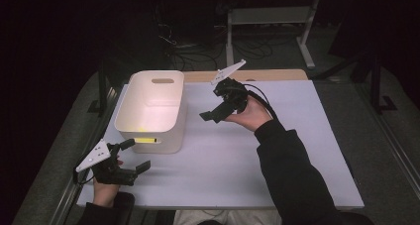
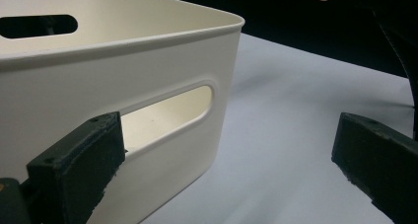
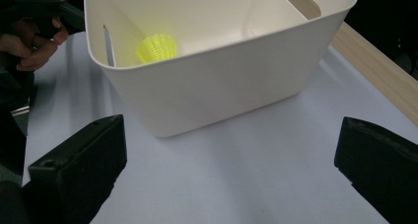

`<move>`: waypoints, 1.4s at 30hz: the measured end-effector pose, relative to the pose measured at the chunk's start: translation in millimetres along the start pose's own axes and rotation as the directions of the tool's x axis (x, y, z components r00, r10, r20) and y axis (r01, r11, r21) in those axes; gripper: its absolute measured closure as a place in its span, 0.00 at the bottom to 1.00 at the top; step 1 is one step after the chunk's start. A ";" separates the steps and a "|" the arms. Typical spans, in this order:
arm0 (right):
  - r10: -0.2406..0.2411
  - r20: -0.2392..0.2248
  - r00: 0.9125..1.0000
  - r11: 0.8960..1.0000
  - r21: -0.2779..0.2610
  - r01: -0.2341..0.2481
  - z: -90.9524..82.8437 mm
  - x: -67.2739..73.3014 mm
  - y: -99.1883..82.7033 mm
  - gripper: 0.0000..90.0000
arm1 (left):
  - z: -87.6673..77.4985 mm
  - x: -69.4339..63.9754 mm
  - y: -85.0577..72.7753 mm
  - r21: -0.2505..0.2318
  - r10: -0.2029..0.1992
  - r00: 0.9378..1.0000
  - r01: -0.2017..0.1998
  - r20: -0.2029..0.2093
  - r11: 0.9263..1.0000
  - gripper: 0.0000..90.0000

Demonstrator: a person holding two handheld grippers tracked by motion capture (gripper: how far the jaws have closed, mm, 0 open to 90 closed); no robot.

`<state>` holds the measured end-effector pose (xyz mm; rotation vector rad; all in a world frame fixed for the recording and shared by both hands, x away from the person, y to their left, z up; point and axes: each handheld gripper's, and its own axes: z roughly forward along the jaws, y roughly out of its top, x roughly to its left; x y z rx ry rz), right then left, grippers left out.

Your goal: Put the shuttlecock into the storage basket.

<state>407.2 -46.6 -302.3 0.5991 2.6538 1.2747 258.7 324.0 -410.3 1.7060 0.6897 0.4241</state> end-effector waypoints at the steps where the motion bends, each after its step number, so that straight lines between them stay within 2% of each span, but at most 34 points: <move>1: 0.004 0.001 1.000 1.000 0.000 -0.004 -0.9 -0.6 -2.1 0.00 | 0.0 0.0 0.0 0.000 0.000 1.000 0.000 0.000 1.000 0.00; 16: 0.068 0.021 0.997 0.997 -0.031 -0.068 -20.3 -11.5 -32.3 0.00 | 0.3 -0.1 0.0 0.000 -0.001 1.000 0.001 0.000 1.000 0.00; 33: 0.075 0.024 0.997 0.997 -0.034 -0.074 -25.9 -8.7 -49.9 0.00 | 0.0 -0.2 0.0 -0.001 0.000 1.000 0.000 -0.001 1.000 0.00; 42: 0.090 0.032 0.995 0.995 -0.038 -0.088 -32.8 -8.4 -69.1 0.00 | 0.1 -0.2 0.0 0.000 0.000 1.000 0.000 -0.001 1.000 0.00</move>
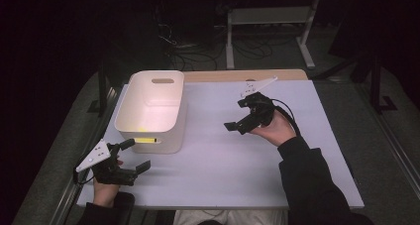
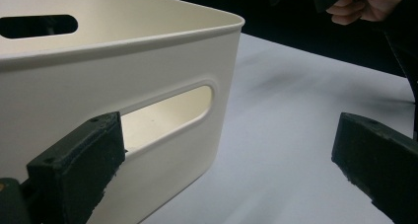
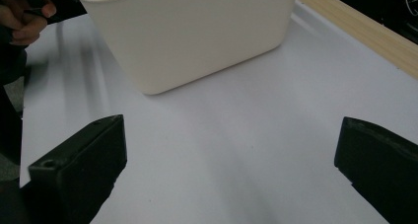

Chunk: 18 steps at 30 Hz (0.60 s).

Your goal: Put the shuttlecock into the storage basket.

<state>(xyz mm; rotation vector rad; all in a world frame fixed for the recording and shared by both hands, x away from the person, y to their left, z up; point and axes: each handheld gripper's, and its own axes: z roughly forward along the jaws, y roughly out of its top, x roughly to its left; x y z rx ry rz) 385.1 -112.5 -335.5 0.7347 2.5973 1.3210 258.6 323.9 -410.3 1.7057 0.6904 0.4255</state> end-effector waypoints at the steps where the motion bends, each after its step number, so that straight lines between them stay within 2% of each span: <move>1: 0.002 0.001 1.000 1.000 0.000 -0.002 -1.1 -0.3 -2.0 0.00 | 0.0 0.0 0.0 0.000 0.000 1.000 0.000 0.000 1.000 0.00; 9: 0.018 0.012 1.000 1.000 0.006 -0.018 -7.2 -2.2 -14.1 0.00 | 0.0 -0.1 0.0 -0.001 0.000 1.000 0.000 -0.001 1.000 0.00; 18: 0.032 0.024 0.999 0.999 -0.019 -0.032 -15.4 -2.7 -26.5 0.00 | -0.2 -0.3 -0.1 -0.003 -0.001 1.000 0.001 -0.002 1.000 0.00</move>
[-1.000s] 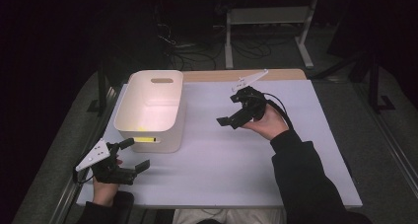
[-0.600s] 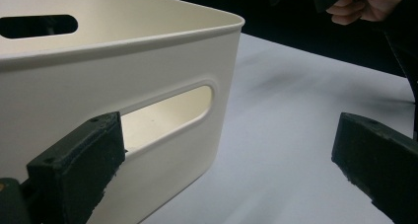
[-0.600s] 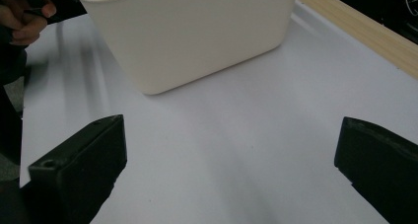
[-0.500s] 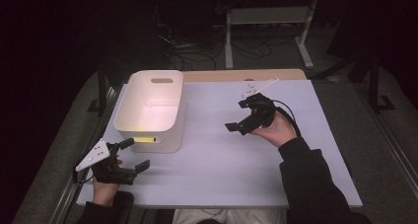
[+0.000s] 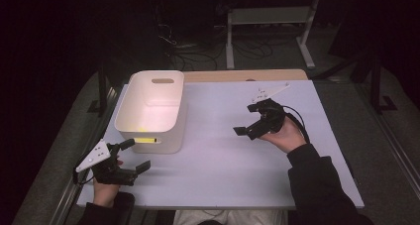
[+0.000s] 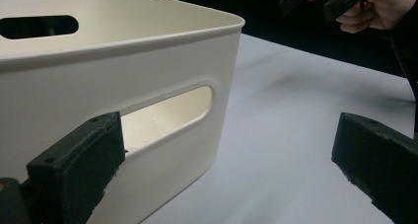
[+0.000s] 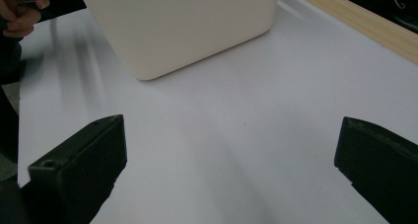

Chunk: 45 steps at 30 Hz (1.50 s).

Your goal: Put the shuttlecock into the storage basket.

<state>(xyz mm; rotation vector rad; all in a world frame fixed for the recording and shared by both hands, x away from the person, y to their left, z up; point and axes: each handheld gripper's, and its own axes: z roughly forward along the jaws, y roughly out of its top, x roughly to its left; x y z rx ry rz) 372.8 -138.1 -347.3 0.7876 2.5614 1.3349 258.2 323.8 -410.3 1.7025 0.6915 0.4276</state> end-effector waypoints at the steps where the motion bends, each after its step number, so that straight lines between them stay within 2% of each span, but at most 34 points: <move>1: 0.006 0.002 1.000 1.000 -0.005 -0.006 -2.0 -0.3 -2.8 0.00 | 0.0 0.0 0.0 0.000 0.000 1.000 0.000 0.000 1.000 0.00; 21: 0.046 0.025 0.999 0.999 -0.006 -0.046 -16.0 -4.6 -33.1 0.00 | -0.6 -0.3 0.0 -0.004 0.003 1.000 -0.003 -0.001 1.000 0.00; 40: 0.114 0.057 0.992 0.993 -0.023 -0.112 -31.1 -9.1 -72.8 0.00 | -0.7 -0.3 0.0 -0.004 0.005 1.000 -0.005 0.001 1.000 0.00; 45: 0.120 0.060 0.991 0.993 -0.031 -0.118 -35.2 -9.3 -78.5 0.00 | -0.7 -0.3 0.0 -0.003 0.005 1.000 -0.005 0.001 1.000 0.00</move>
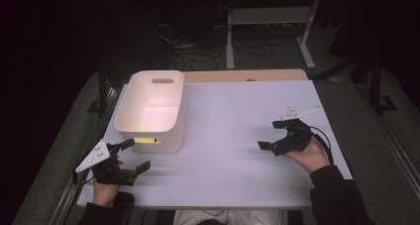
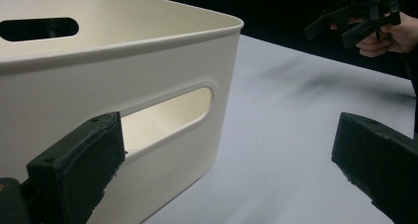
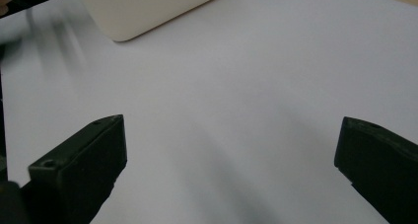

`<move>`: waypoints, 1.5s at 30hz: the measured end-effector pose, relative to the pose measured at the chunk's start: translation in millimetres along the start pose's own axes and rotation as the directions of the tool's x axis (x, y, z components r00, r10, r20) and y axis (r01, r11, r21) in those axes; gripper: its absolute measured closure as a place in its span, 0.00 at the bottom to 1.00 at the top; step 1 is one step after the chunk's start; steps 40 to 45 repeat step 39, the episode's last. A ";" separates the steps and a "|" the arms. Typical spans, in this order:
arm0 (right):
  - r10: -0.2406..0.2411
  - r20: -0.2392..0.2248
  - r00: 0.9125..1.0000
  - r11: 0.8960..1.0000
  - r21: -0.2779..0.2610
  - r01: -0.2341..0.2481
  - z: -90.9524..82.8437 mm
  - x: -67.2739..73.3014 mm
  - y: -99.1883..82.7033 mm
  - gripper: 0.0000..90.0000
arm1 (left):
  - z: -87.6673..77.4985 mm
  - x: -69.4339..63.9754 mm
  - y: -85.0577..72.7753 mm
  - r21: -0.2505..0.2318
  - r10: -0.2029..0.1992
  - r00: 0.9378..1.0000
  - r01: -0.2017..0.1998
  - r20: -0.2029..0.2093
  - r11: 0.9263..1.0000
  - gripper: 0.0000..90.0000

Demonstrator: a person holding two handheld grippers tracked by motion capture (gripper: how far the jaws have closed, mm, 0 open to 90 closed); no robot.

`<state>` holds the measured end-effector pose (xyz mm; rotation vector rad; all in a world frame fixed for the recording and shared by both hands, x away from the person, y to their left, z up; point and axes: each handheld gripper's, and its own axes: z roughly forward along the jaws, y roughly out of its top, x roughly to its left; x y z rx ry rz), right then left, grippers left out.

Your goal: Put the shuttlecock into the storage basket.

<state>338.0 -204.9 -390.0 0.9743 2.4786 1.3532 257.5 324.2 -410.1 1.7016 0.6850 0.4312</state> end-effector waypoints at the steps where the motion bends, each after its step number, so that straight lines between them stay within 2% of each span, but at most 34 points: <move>1: 0.004 -0.002 1.000 1.000 -0.004 -0.004 -1.1 0.0 -1.3 0.00 | 0.0 0.0 0.0 -0.001 -0.001 1.000 0.001 0.000 1.000 0.00; 15: 0.056 0.033 0.998 0.998 -0.038 -0.055 -17.7 -5.3 -28.4 0.00 | 0.1 0.0 0.0 0.001 -0.001 1.000 0.001 0.000 1.000 0.00; 30: 0.065 0.126 0.990 0.994 -0.095 -0.054 -37.9 -5.3 -59.1 0.00 | 0.1 -0.2 0.0 -0.003 -0.004 1.000 0.004 -0.005 1.000 0.00; 38: 0.084 0.136 0.987 0.993 -0.087 -0.073 -43.2 -5.8 -73.4 0.00 | -0.3 -0.4 0.0 -0.007 -0.004 1.000 0.004 -0.005 1.000 0.00; 45: 0.086 0.135 0.987 0.994 -0.085 -0.075 -42.8 -6.2 -74.0 0.00 | -0.4 -0.4 0.0 -0.007 -0.004 1.000 0.004 -0.006 1.000 0.00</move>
